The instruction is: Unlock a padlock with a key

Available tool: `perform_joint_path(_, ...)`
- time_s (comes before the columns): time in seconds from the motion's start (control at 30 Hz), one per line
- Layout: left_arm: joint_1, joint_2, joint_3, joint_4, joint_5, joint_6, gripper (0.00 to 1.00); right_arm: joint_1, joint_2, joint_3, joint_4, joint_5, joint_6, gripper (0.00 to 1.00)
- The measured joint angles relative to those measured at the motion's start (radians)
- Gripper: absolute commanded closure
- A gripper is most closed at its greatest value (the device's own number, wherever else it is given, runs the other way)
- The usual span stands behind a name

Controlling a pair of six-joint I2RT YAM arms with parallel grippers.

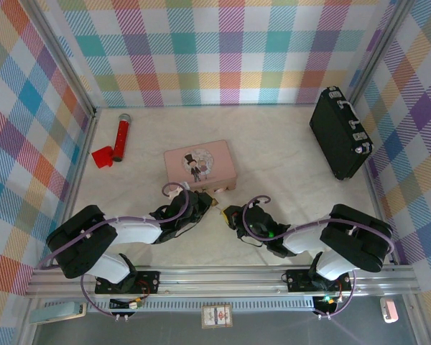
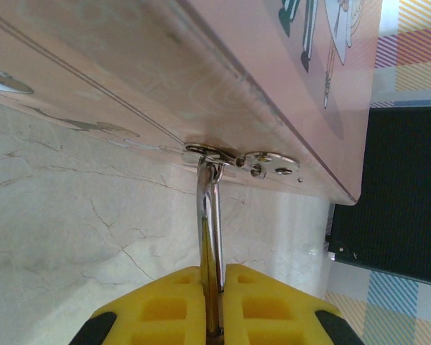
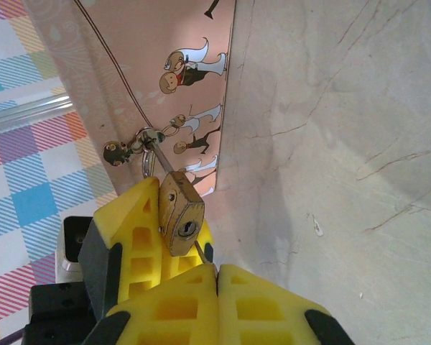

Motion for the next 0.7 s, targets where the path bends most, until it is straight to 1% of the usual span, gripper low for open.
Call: perform_joint_path(0.7,-0.006,0.000,0.000,0.002,-0.007,-0.004,1.00,0.007,0.020,-0.013,0.039,0.023,0.021,1.00)
